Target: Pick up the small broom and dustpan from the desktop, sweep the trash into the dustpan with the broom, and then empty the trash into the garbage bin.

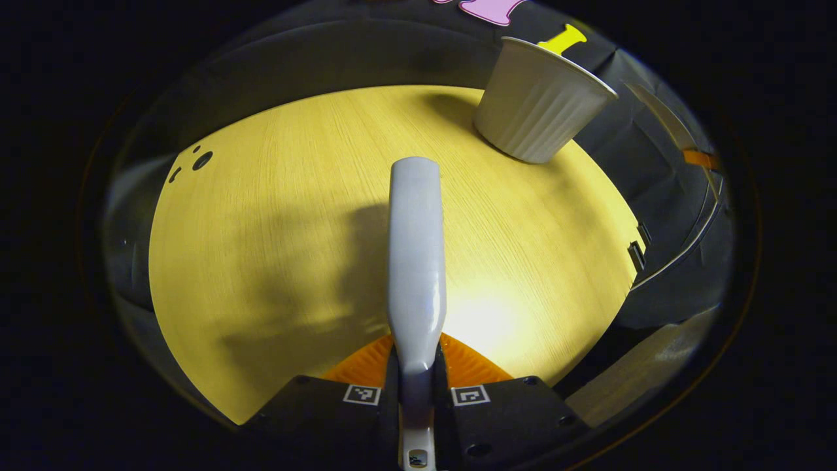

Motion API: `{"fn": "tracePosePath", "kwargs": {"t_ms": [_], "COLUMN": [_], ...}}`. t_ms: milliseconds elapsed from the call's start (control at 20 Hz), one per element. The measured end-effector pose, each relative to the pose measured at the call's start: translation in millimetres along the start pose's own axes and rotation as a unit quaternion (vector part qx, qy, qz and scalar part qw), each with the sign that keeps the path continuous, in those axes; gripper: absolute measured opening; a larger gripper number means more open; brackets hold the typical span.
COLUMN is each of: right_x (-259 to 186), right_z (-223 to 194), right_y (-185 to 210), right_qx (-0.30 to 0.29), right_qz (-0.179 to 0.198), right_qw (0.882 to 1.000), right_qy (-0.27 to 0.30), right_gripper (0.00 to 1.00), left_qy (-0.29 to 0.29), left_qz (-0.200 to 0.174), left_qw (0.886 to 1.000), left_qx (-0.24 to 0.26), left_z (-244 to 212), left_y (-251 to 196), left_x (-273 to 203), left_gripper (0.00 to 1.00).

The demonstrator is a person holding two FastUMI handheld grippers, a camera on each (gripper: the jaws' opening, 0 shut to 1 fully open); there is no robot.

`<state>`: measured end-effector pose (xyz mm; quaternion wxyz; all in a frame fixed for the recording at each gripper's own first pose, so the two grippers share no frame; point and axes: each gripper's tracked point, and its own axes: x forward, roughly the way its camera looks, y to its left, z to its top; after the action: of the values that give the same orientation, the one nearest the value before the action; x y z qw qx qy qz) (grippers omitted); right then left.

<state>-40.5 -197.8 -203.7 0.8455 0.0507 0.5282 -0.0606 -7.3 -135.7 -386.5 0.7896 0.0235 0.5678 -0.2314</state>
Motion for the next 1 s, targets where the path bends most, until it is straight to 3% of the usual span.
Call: {"fn": "tracePosePath", "kwargs": {"t_ms": [250, 500, 900, 1000], "right_x": [11.5, 23.6, 40.4, 43.5], "right_z": [65.7, 104.5, 127.7, 133.7], "right_y": [-24.0, -23.3, -19.4, -19.5], "right_qx": [-0.120, -0.213, -0.384, -0.427], "right_qz": [-0.068, -0.089, -0.116, -0.124], "right_qw": [0.990, 0.973, 0.915, 0.895], "right_qy": [-0.024, -0.016, 0.030, 0.043], "right_gripper": [0.36, 0.36, 0.36, 0.36], "left_qy": [-0.004, -0.008, -0.008, -0.009], "left_qz": [0.004, 0.009, 0.009, 0.009], "left_qw": [1.000, 1.000, 0.999, 0.999], "left_qx": [-0.011, -0.024, -0.032, -0.034], "left_z": [-10.5, -17.0, -24.1, -24.1], "left_y": [7.5, 14.1, 21.8, 23.2], "left_x": [-2.0, -1.0, 0.5, 1.4], "left_gripper": [0.25, 0.25, 0.25, 0.25]}}
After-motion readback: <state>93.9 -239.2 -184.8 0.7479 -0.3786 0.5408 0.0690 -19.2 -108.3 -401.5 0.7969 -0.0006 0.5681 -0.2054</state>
